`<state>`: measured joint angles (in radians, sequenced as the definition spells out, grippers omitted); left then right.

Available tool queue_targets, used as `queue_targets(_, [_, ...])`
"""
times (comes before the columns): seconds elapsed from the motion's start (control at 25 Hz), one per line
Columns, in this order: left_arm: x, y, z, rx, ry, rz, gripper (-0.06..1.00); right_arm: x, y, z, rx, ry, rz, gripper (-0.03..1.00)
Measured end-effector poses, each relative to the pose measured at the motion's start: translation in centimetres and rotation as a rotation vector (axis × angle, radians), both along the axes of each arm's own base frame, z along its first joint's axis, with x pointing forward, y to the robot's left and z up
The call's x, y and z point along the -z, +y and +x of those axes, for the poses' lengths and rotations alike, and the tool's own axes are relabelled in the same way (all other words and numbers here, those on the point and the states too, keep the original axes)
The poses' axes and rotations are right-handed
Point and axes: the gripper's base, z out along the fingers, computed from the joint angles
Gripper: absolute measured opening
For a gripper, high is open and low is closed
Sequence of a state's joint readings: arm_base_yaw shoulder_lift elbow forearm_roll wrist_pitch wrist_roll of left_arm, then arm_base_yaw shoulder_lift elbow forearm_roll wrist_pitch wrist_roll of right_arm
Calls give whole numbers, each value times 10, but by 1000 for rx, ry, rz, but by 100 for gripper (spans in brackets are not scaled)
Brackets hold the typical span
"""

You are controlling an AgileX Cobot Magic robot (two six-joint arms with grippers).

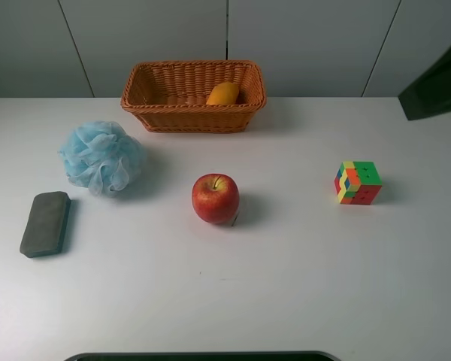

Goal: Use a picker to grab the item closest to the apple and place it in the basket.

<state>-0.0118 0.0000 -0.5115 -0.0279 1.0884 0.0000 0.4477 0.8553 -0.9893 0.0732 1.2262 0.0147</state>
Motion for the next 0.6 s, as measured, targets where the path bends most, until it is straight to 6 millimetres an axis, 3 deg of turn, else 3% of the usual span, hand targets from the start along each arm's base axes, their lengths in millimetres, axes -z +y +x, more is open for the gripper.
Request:
queue_targets(0.24, [0, 0, 0, 0, 0, 0, 73, 23, -25, -51, 3, -92, 37, 70])
queue_targets(0.6, [0, 0, 0, 0, 0, 0, 73, 60, -51, -88, 222, -257, 83, 70])
